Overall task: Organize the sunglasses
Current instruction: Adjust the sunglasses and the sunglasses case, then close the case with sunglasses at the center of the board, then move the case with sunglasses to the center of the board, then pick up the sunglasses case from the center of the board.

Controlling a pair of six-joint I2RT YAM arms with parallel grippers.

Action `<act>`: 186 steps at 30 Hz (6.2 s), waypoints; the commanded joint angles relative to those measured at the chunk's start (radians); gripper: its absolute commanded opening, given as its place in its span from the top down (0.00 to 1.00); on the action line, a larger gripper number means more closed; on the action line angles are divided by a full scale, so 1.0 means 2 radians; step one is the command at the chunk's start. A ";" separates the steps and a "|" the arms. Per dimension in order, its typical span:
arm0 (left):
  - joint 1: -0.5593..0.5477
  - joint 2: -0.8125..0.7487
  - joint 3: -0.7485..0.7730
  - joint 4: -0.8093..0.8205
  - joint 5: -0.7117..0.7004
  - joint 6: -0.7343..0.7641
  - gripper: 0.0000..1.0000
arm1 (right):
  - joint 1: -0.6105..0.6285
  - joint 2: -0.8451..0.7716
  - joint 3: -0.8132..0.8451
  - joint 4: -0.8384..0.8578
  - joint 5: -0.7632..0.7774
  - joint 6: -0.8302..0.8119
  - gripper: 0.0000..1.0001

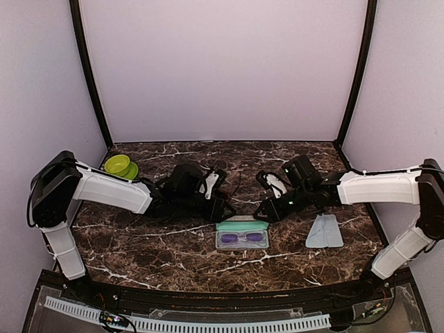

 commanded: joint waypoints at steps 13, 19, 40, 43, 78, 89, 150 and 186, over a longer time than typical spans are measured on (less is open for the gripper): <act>-0.024 -0.020 -0.057 0.041 -0.006 -0.025 0.55 | 0.013 -0.016 -0.048 0.041 0.008 0.025 0.60; -0.043 -0.034 -0.070 0.026 -0.042 -0.023 0.56 | 0.033 -0.021 -0.055 0.039 0.031 0.034 0.60; -0.092 -0.047 -0.089 -0.007 -0.115 -0.028 0.56 | 0.075 -0.021 -0.074 0.042 0.072 0.064 0.60; -0.097 -0.047 -0.093 -0.006 -0.116 -0.033 0.56 | 0.077 -0.023 -0.076 0.042 0.074 0.066 0.60; -0.033 -0.098 -0.066 -0.124 0.035 0.283 0.01 | 0.080 -0.014 -0.092 0.015 0.029 0.069 0.16; -0.033 -0.006 0.009 -0.183 -0.001 0.375 0.01 | 0.084 0.010 -0.088 0.031 0.040 0.070 0.22; 0.011 0.322 0.527 -0.369 0.111 0.507 0.10 | 0.000 -0.174 -0.117 -0.087 0.132 0.105 0.18; 0.160 0.012 0.152 -0.435 -0.058 0.434 0.01 | 0.001 -0.132 -0.078 0.005 0.081 0.052 0.20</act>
